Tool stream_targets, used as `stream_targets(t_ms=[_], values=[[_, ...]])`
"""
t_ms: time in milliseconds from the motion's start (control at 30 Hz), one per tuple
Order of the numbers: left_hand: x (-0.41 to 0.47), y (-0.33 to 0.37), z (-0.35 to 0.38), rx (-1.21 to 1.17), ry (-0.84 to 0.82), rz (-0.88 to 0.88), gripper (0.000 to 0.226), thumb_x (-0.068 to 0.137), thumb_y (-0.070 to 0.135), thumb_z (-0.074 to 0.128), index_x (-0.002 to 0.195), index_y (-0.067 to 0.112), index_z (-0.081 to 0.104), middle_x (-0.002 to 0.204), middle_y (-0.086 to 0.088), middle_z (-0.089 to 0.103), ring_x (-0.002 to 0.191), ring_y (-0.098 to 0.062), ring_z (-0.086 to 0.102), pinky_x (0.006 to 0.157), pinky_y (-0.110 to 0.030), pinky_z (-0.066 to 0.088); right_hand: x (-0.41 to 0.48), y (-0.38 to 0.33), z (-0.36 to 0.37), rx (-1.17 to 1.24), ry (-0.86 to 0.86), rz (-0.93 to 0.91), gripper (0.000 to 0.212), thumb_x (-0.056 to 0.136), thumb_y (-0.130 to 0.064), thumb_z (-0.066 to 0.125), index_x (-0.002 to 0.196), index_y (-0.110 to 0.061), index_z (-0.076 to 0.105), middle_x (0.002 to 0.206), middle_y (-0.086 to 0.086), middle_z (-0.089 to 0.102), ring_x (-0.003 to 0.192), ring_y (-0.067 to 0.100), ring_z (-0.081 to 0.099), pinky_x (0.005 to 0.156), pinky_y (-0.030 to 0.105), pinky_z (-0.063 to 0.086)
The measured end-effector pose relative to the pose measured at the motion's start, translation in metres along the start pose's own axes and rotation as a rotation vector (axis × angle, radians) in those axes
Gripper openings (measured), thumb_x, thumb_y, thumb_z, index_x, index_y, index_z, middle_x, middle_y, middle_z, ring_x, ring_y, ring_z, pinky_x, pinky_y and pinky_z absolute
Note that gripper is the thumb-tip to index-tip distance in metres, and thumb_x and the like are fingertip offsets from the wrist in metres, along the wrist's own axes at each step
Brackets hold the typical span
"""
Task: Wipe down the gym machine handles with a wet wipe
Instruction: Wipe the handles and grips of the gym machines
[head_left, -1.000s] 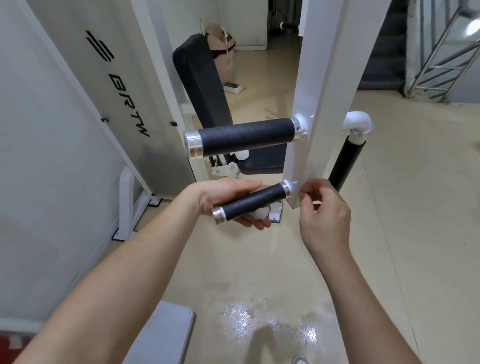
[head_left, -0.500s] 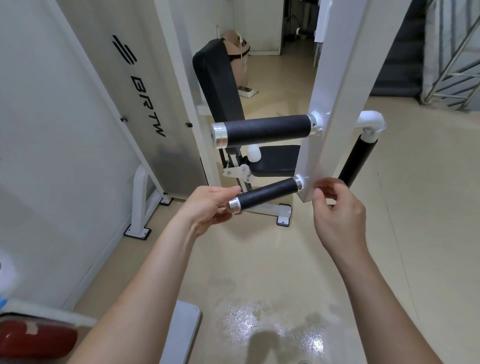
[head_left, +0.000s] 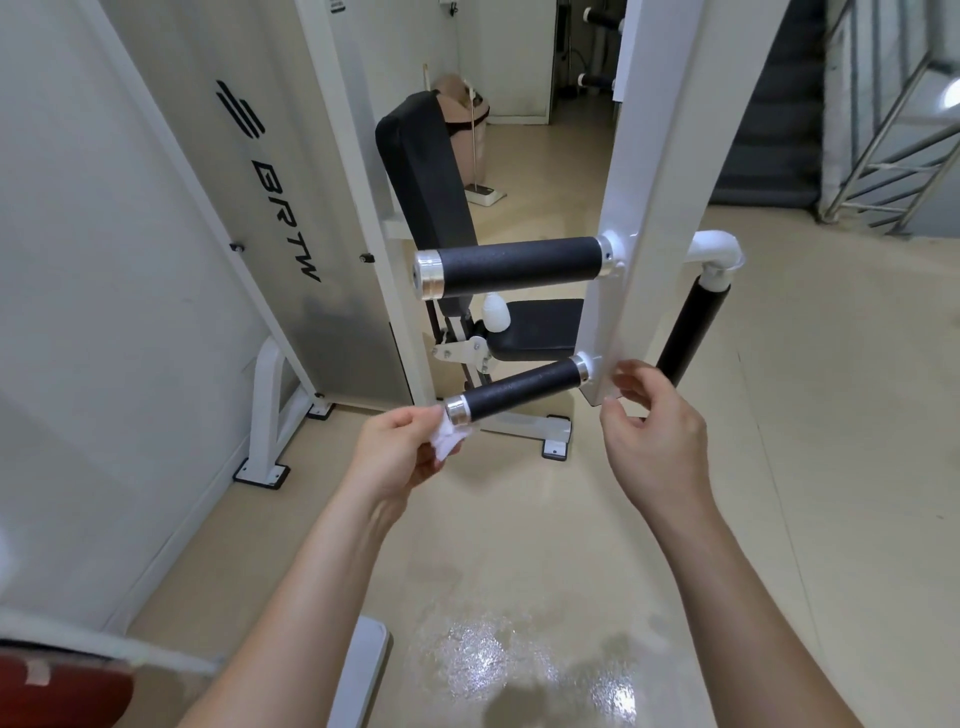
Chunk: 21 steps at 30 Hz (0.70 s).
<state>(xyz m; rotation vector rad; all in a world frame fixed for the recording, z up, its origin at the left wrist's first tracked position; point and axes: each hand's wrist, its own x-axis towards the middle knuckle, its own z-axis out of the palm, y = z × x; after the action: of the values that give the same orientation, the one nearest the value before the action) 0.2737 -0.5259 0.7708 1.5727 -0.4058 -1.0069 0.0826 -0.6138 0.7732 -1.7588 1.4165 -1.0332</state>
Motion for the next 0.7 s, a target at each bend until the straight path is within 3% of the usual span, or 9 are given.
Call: stream_targets(t_ms=[100, 167, 267, 367, 467, 600, 700], values=[[-0.015, -0.005, -0.014, -0.026, 0.022, 0.053, 0.015, 0.091, 0.01, 0.059, 0.081, 0.006, 0.069, 0.065, -0.005, 0.065, 0.054, -0.015, 0.046, 0.055, -0.024, 0.037, 0.002, -0.002, -0.002, 0.011, -0.064, 0.049, 0.037, 0.085, -0.013, 0.056, 0.122, -0.019, 0.057, 0.117, -0.005, 0.064, 0.112, 0.013, 0.058, 0.097, 0.03, 0.044], [-0.026, 0.0, -0.022, 0.003, 0.024, 0.137, 0.014, 0.09, 0.012, 0.06, 0.081, 0.008, 0.07, 0.063, -0.001, 0.061, 0.055, -0.013, 0.037, 0.052, -0.024, 0.029, 0.007, -0.007, -0.008, 0.076, -0.156, 0.138, 0.042, 0.085, -0.015, 0.057, 0.127, -0.021, 0.054, 0.121, -0.007, 0.062, 0.113, 0.011, 0.057, 0.1, 0.033, 0.044], [-0.045, 0.017, -0.027, -0.05, -0.053, 0.213, 0.005, 0.087, 0.008, 0.064, 0.085, 0.011, 0.068, 0.064, 0.0, 0.059, 0.052, -0.009, 0.045, 0.048, -0.017, 0.036, 0.011, -0.022, -0.026, 0.14, -0.325, 0.189, 0.04, 0.088, -0.021, 0.059, 0.127, -0.026, 0.055, 0.124, -0.009, 0.062, 0.111, 0.008, 0.059, 0.099, 0.04, 0.047], [-0.065, 0.031, -0.023, -0.105, -0.221, 0.256, 0.015, 0.074, 0.008, 0.069, 0.087, 0.015, 0.07, 0.065, -0.003, 0.061, 0.055, -0.011, 0.054, 0.052, -0.017, 0.042, -0.002, -0.05, -0.043, 0.297, -0.541, 0.131, 0.022, 0.09, -0.027, 0.062, 0.112, -0.029, 0.064, 0.104, -0.008, 0.072, 0.096, 0.006, 0.067, 0.09, 0.034, 0.052], [-0.082, 0.036, -0.009, -0.079, -0.252, 0.336, 0.013, 0.069, 0.01, 0.072, 0.078, 0.02, 0.071, 0.064, -0.005, 0.064, 0.055, -0.013, 0.056, 0.052, -0.018, 0.044, -0.027, -0.077, -0.039, 0.508, -0.807, 0.065, 0.031, 0.083, -0.028, 0.063, 0.114, -0.026, 0.064, 0.101, -0.003, 0.073, 0.089, 0.01, 0.069, 0.075, 0.024, 0.053], [-0.096, 0.037, 0.008, 0.055, -0.07, 0.478, 0.013, 0.076, 0.011, 0.076, 0.076, 0.011, 0.063, 0.062, -0.001, 0.066, 0.052, -0.014, 0.056, 0.049, -0.023, 0.046, -0.046, -0.081, -0.015, 0.653, -0.544, 0.019, 0.017, 0.08, -0.006, 0.072, 0.094, -0.015, 0.07, 0.082, 0.011, 0.071, 0.064, 0.012, 0.057, 0.055, 0.02, 0.046], [-0.102, 0.036, 0.009, 0.197, 0.051, 0.619, 0.014, 0.078, 0.023, 0.077, 0.075, 0.019, 0.064, 0.061, -0.004, 0.064, 0.049, -0.017, 0.057, 0.049, -0.031, 0.048, -0.048, -0.083, -0.015, 0.874, -0.487, 0.155, 0.021, 0.077, 0.001, 0.07, 0.095, -0.007, 0.062, 0.077, 0.01, 0.072, 0.063, 0.015, 0.063, 0.057, 0.021, 0.049]])
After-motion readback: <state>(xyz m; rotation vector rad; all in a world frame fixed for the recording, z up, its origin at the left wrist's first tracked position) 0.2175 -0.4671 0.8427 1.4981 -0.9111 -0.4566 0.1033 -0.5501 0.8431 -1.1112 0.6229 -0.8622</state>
